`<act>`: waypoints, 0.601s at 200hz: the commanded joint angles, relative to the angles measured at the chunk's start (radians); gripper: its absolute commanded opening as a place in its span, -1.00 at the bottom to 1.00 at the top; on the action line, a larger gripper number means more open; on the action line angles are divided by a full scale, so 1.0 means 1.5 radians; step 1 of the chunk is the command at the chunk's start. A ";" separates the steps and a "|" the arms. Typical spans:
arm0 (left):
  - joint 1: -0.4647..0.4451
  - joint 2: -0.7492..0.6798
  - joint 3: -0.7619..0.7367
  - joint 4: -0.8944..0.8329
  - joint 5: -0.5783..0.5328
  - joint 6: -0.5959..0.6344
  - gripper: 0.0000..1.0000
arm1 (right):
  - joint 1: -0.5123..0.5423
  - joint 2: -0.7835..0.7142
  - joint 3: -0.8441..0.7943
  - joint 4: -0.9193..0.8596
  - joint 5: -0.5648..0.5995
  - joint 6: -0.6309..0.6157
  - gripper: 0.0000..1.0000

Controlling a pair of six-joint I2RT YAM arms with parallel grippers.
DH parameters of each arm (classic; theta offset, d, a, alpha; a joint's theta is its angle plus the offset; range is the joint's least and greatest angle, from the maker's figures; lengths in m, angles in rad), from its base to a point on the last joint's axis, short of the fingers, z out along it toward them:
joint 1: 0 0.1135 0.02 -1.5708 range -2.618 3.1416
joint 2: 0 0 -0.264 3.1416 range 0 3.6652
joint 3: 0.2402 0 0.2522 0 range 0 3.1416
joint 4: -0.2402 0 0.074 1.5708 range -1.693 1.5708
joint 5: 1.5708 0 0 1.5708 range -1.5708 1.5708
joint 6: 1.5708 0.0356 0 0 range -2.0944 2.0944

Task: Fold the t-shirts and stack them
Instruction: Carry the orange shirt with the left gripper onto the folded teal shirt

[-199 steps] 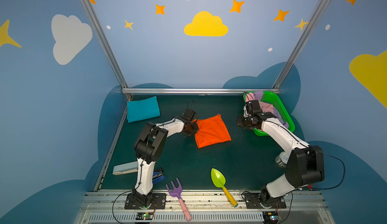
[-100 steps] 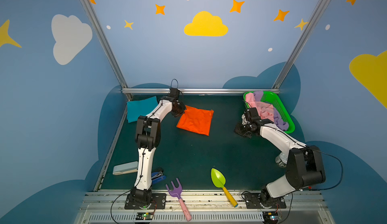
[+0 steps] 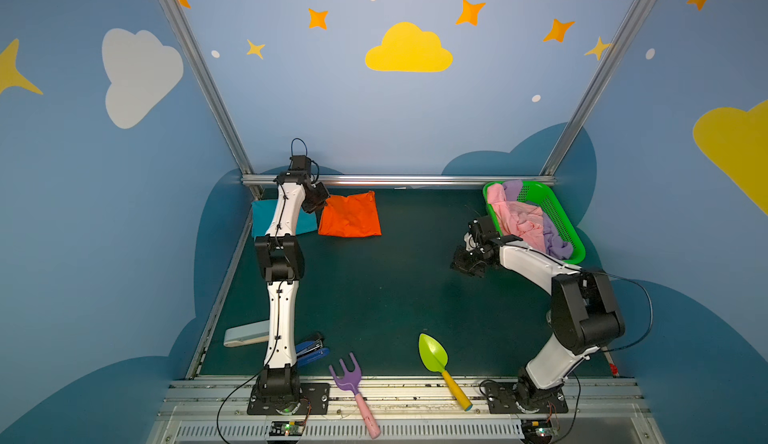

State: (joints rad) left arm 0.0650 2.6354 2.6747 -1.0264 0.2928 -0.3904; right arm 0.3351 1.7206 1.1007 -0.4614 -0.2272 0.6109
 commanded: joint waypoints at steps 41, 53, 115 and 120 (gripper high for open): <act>0.045 -0.055 0.012 -0.010 0.012 0.027 -0.92 | 0.027 0.068 0.049 0.002 -0.016 0.012 -0.60; 0.047 -0.063 0.012 -0.007 0.010 0.026 -0.92 | 0.032 0.076 0.051 -0.001 -0.014 0.013 -0.61; 0.062 -0.113 0.014 0.004 -0.010 0.017 -0.92 | 0.047 0.099 0.068 -0.019 -0.014 0.009 -0.64; 0.065 -0.118 0.014 0.004 -0.006 0.015 -0.92 | 0.048 0.100 0.069 -0.021 -0.015 0.009 -0.64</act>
State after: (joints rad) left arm 0.1398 2.5412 2.6747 -1.0309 0.2935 -0.3706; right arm 0.3988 1.8557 1.1671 -0.4641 -0.2478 0.6281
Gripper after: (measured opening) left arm 0.051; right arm 0.181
